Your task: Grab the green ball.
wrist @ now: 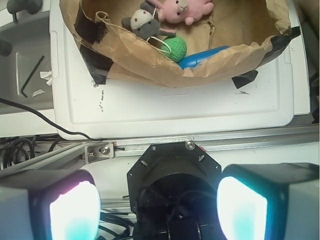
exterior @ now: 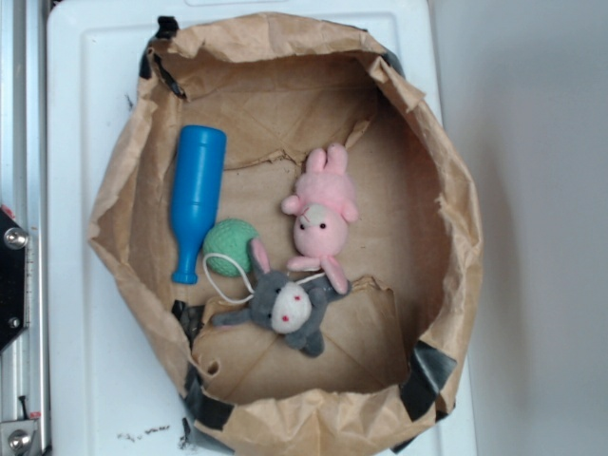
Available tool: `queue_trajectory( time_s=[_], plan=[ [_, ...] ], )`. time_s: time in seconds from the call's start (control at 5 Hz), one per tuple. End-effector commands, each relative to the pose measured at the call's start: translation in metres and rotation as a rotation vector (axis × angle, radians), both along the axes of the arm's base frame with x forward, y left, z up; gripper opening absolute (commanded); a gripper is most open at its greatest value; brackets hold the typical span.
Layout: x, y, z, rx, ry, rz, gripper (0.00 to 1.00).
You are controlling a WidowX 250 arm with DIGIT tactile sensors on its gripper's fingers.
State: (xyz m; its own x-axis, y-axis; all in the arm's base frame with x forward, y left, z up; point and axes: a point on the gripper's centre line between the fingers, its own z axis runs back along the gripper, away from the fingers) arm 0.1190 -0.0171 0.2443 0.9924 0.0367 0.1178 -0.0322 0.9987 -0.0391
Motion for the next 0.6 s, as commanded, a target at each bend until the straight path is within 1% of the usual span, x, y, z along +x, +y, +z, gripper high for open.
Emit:
queue_trajectory(
  time_s=[0.0, 0.2, 0.4],
  plan=[
    [0.0, 0.0, 0.0, 0.0, 0.0, 0.0, 1.0],
    [0.021, 0.008, 0.003, 0.002, -0.02, 0.012, 1.0],
    [0.036, 0.02, 0.003, 0.002, -0.035, 0.034, 1.0]
  ],
)
